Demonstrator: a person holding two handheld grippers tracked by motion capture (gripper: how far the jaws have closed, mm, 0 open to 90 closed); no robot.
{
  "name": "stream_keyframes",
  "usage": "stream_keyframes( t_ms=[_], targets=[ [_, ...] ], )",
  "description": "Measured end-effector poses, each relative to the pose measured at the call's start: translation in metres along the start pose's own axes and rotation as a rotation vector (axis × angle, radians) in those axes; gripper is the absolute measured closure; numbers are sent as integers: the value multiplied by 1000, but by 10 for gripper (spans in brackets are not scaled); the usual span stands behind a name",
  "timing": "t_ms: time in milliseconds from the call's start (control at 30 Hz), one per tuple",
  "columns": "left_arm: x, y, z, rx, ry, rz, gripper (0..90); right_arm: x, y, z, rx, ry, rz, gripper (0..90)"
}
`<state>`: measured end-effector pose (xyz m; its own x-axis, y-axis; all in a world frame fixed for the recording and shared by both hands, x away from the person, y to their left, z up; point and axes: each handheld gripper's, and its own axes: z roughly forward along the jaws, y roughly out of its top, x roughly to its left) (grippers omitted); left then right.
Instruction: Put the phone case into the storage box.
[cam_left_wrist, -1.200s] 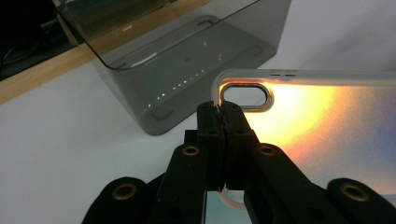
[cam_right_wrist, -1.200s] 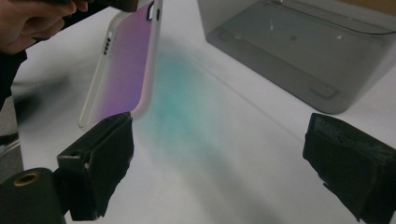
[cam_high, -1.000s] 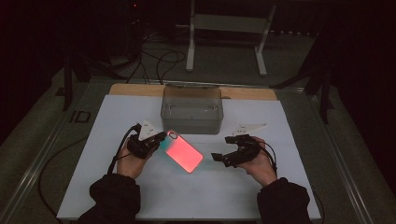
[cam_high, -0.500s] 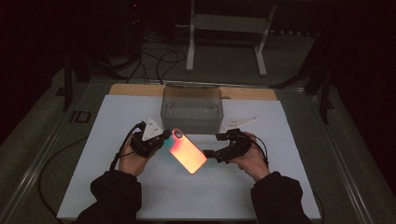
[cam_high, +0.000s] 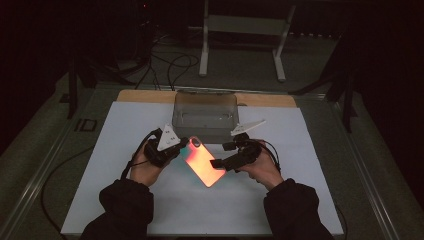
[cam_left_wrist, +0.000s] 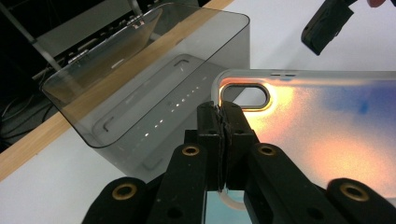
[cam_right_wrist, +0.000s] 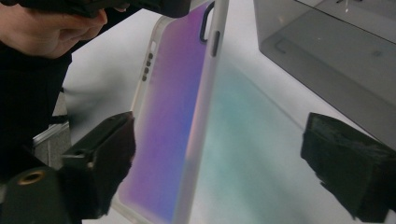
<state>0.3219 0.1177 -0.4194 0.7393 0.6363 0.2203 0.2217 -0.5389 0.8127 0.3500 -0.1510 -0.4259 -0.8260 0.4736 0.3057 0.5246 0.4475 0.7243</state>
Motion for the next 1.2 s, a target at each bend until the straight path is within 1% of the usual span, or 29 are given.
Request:
stream_keyframes(
  t_ms=[100, 167, 300, 433, 500, 567, 633, 700, 800, 833, 867, 967, 1200],
  targets=[
    [-1, 2, 0, -4, 1, 21, 888, -1, 2, 2, 8, 16, 11, 123],
    [-2, 3, 0, -6, -2, 25, 888, -2, 4, 3, 14, 28, 15, 135],
    [-3, 5, 1, -6, -5, 38, 888, -4, 6, 8, 57, 55, 24, 171],
    [-5, 5, 1, -11, -19, 58, 888, -5, 8, 11, 68, 71, 43, 212],
    [-7, 6, 2, -17, -24, 58, 888, -5, 9, 13, 71, 76, 48, 229],
    [-7, 6, 2, -17, -27, 67, 888, -5, 10, 14, 78, 78, 57, 249],
    [-8, 7, 2, -18, -31, 73, 888, -5, 11, 14, 81, 92, 61, 293],
    [-9, 7, 2, -24, -34, 77, 888, -5, 11, 15, 83, 100, 67, 310],
    [-10, 8, 2, -29, -37, 83, 888, -6, 12, 17, 92, 103, 90, 347],
    [-10, 8, 2, -24, -39, 85, 888, -6, 11, 18, 97, 106, 98, 383],
    [-10, 8, 3, -21, -39, 88, 888, -6, 11, 18, 104, 125, 102, 421],
    [-10, 8, 4, -18, -42, 89, 888, -7, 11, 19, 110, 158, 116, 495],
    [-13, 8, 5, -24, -54, 103, 888, -10, 10, 21, 124, 200, 167, 634]
  ],
)
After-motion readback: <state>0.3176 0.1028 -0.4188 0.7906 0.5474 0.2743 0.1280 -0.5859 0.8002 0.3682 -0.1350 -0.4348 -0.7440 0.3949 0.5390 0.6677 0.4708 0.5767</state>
